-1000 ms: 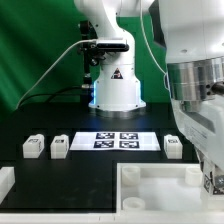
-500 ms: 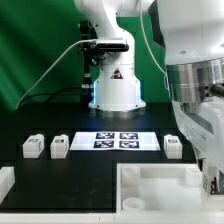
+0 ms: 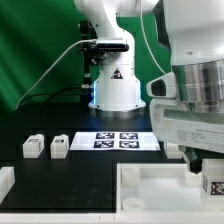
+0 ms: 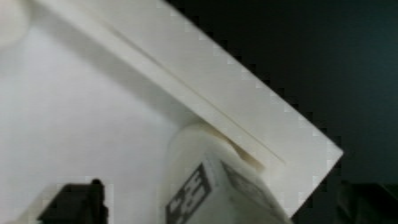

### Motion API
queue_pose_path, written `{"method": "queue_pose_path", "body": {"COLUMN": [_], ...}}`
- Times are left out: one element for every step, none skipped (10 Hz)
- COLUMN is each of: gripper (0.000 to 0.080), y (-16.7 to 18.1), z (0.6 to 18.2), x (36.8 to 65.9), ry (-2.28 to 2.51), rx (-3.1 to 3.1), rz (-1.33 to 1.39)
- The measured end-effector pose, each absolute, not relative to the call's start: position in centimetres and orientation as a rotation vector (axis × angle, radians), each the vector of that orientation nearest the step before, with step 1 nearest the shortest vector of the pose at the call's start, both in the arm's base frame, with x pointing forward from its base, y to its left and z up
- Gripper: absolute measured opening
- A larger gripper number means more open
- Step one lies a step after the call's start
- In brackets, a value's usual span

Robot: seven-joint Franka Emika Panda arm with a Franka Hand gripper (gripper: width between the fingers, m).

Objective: Assemble one leg

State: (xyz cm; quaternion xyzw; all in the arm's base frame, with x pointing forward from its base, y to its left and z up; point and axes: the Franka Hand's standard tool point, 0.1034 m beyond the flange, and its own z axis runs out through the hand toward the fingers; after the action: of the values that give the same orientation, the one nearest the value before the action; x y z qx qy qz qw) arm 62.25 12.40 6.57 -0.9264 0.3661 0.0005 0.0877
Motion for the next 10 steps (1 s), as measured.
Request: {"method": "queue_pose_path", "body": {"gripper": [0.0649,0.0649,0.0649,0.0563,0.0427,0.0427,0.03,0.03,0.03,0.03], "y": [12.4,12.6,12.5,12.4,12.4,12.3,12.0,11.9,11.8,11.6], "z": [6.7,7.1,7.3,7.1,7.1,7.1,7.0,7.0,7.0,7.1], "x": [62.3,62.9,63.6,63.6,63.6,63.6,63.5,63.5,63.6,63.7], "ry": [0.874,0.536,0.308,0.236,0.338,0.375,0.459,0.576,0.799,1.057], "rx": [-2.85,-2.98,-3.019,-3.027,-3.014,-3.011,-3.002,-2.981,-2.923,-2.837], "rz": [-0.015,-0.047,-0.067,-0.076,-0.069,-0.068,-0.06,-0.054,-0.04,-0.019]}}
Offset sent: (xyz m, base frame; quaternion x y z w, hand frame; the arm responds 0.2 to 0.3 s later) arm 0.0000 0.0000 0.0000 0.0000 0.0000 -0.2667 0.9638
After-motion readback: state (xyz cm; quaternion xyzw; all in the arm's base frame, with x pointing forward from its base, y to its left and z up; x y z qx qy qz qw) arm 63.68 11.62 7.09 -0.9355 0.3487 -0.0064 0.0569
